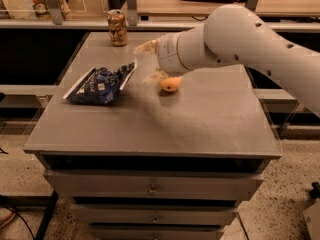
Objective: Move blue chip bag near orange can
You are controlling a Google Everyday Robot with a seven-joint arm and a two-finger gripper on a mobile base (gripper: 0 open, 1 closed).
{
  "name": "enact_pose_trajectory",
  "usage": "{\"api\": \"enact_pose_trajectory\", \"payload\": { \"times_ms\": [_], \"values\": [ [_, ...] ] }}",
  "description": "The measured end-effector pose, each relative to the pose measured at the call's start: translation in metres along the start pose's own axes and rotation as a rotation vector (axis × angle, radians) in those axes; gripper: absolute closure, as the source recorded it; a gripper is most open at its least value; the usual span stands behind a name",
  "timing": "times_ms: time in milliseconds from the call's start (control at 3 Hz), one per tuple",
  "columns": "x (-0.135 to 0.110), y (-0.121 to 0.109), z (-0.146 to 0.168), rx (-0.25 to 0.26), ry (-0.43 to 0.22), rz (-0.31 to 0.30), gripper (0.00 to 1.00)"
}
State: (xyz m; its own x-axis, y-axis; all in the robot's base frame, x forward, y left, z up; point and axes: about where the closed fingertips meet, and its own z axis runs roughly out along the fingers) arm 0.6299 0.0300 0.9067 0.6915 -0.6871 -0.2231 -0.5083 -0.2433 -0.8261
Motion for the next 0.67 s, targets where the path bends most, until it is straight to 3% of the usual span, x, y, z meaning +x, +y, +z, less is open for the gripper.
{"api": "enact_pose_trajectory", "payload": {
  "times_ms": [333, 667],
  "values": [
    [-0.0053, 0.0053, 0.0048, -0.019, -0.012, -0.035, 0.00],
    [-0.0092, 0.0085, 0.0083, -0.032, -0.019, -0.055, 0.00]
  ]
}}
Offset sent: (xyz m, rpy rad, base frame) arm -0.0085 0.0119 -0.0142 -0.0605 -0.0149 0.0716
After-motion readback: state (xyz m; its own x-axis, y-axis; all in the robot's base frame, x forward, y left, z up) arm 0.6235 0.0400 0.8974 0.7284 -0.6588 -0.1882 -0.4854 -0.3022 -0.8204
